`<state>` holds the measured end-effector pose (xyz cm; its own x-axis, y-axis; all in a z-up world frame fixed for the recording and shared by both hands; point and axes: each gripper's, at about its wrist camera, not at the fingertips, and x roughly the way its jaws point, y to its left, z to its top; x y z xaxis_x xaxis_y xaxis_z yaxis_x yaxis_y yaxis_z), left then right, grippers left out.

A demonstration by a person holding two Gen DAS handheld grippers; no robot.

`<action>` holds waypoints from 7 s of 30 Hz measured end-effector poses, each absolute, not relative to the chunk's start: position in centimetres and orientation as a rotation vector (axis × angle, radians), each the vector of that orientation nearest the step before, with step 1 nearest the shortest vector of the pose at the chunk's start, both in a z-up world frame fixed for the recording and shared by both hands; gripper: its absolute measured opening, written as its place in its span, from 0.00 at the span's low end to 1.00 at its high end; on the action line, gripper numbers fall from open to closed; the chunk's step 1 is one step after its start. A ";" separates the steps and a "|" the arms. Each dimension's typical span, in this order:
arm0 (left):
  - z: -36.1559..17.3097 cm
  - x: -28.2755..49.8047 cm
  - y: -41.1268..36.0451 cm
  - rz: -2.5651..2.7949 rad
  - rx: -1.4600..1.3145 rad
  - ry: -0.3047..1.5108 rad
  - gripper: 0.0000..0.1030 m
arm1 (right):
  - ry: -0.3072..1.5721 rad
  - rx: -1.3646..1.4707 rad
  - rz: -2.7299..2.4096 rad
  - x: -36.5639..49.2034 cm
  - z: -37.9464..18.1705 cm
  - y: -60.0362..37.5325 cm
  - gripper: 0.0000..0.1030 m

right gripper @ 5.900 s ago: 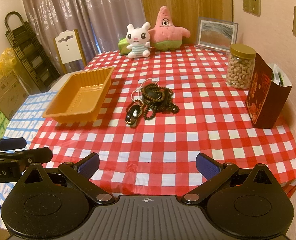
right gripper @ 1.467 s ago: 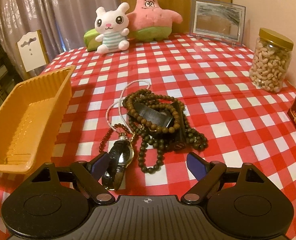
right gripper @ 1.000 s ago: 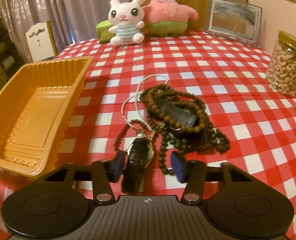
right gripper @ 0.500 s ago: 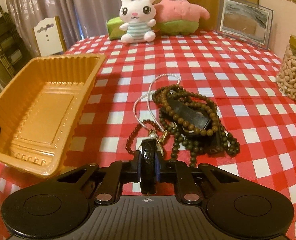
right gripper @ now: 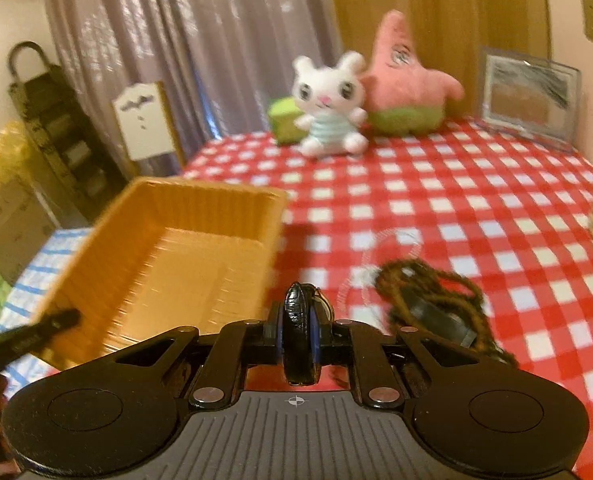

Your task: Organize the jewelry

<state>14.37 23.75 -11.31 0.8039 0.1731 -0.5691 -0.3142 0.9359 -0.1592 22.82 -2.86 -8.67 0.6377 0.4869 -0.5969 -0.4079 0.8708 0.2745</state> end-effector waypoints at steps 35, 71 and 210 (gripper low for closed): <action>-11.2 14.3 20.5 0.241 -0.232 0.574 0.04 | 0.777 0.092 0.542 21.8 -11.3 -5.2 0.36; -10.5 12.9 19.3 0.474 -0.276 0.552 0.06 | 0.782 -0.331 0.644 27.1 -18.0 -5.0 0.08; -9.7 12.7 20.2 0.399 -0.258 0.550 0.05 | 0.343 0.156 0.724 26.9 6.6 -13.4 0.06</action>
<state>12.70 20.18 -9.75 0.7792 0.2969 -0.5520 -0.4325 0.8921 -0.1307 26.92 -13.42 6.55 0.6968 0.6714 -0.2526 -0.6208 0.7408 0.2565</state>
